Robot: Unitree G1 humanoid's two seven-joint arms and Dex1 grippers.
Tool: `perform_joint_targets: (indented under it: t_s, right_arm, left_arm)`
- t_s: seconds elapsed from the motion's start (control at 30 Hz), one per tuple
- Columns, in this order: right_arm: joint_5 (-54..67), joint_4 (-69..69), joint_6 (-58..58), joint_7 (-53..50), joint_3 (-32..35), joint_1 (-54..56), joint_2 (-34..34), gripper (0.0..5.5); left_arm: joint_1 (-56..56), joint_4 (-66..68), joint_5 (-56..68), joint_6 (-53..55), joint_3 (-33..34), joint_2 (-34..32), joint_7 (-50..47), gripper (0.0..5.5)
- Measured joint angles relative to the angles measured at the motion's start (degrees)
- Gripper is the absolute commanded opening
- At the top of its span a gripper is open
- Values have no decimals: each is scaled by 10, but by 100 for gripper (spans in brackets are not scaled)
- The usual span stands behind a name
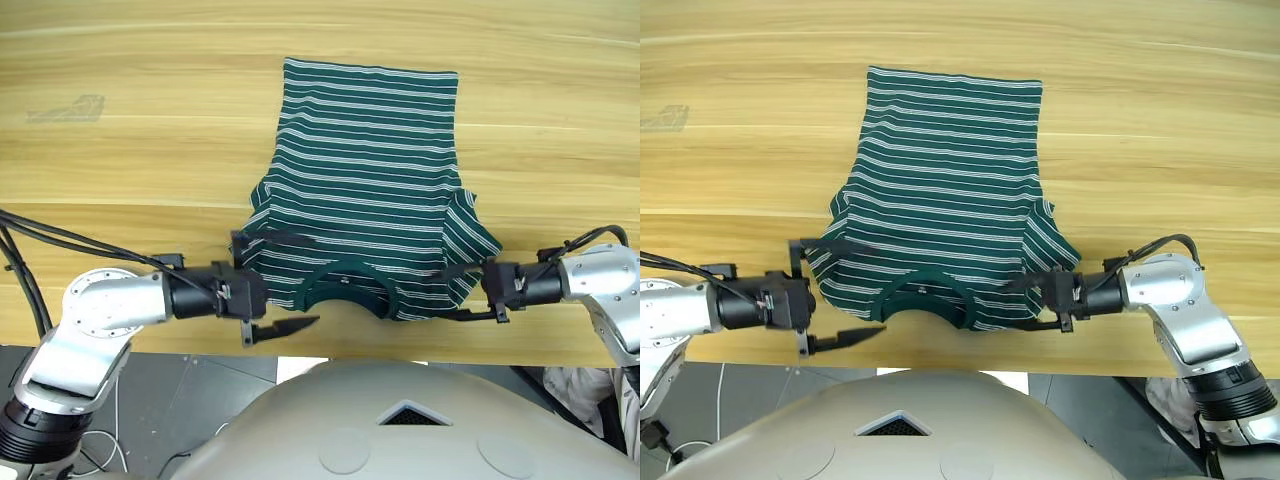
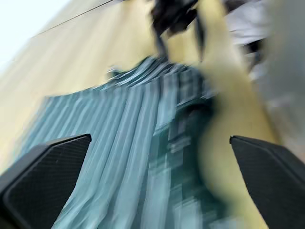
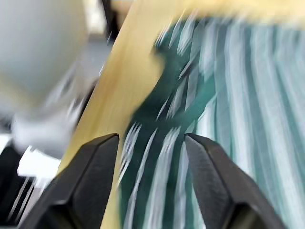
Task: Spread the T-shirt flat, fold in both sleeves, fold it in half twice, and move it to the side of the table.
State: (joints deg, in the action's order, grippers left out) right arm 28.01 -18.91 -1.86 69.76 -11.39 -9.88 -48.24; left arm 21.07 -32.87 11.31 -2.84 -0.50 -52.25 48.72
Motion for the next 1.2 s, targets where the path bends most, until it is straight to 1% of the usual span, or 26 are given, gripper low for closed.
perform_joint_targets:
  t_s: [0.03,0.07,0.13,0.2,0.27,0.37,0.47,0.57,0.6,0.7,0.77,0.83,1.03,1.2]
  right_arm:
    - [14,-4,-8,-17,8,6,16,253]
    - [28,-8,-20,-43,20,15,38,253]
    - [21,-7,-25,-76,24,27,59,253]
    - [-8,-1,-23,-109,25,41,77,253]
    - [-74,23,-15,-160,21,62,95,253]
    - [-180,66,17,-207,-1,76,102,253]
    - [-229,82,44,-225,-10,81,109,253]
    - [-287,110,71,-246,-22,82,109,253]
    - [-310,122,80,-254,-25,81,107,253]
    - [-351,141,103,-265,-35,79,103,253]
    - [-370,153,115,-268,-45,77,102,253]
    - [-377,155,122,-270,-45,70,98,253]
    - [-386,161,136,-272,-46,64,97,253]
    - [-393,161,136,-273,-49,69,97,253]
  left_arm:
    - [-7,18,-39,-5,12,15,-39,540]
    - [-17,38,-98,-14,32,39,-98,540]
    - [-12,48,-162,-31,53,61,-160,540]
    - [10,60,-226,-51,56,74,-199,540]
    - [32,96,-295,-62,49,75,-229,540]
    - [66,114,-342,-76,38,74,-233,540]
    - [104,114,-352,-93,38,57,-212,540]
    - [160,121,-348,-123,79,29,-204,540]
    - [179,128,-345,-128,107,19,-200,540]
    - [203,149,-337,-131,156,7,-186,540]
    - [210,160,-339,-135,172,3,-182,540]
    - [201,173,-343,-144,172,0,-184,540]
    - [168,181,-347,-156,145,10,-191,540]
    - [138,178,-346,-162,106,30,-195,540]
